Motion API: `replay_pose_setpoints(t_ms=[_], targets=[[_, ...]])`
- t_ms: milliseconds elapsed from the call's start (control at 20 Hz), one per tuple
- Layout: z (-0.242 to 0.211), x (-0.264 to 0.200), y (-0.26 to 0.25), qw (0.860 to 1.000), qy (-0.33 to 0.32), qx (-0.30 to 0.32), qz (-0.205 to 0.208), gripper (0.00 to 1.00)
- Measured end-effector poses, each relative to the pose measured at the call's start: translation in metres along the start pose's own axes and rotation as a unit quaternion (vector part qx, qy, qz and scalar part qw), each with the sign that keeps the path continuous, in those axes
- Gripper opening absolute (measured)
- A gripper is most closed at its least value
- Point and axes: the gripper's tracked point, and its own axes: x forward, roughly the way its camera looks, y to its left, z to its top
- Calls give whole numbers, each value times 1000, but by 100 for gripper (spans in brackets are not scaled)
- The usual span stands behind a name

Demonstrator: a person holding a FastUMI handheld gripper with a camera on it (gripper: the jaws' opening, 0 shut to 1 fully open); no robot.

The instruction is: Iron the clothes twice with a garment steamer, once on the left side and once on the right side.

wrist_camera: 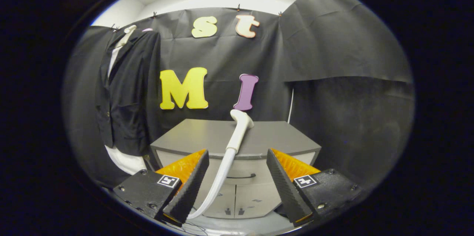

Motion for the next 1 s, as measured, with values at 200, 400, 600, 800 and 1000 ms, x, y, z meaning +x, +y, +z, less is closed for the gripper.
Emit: replay_pose_setpoints(t_ms=[200, 400, 600, 800, 1000], targets=[[2, 61, -7, 999, 30, 4, 23, 97], [-2, 119, -9, 997, 65, 10, 48, 97], [-10, 161, -4, 993, 94, 11, 76, 96], [-19, 183, -1, 988, 119, 18, 95, 91], [-23, 193, 4, 984, 137, 35, 110, 81]])
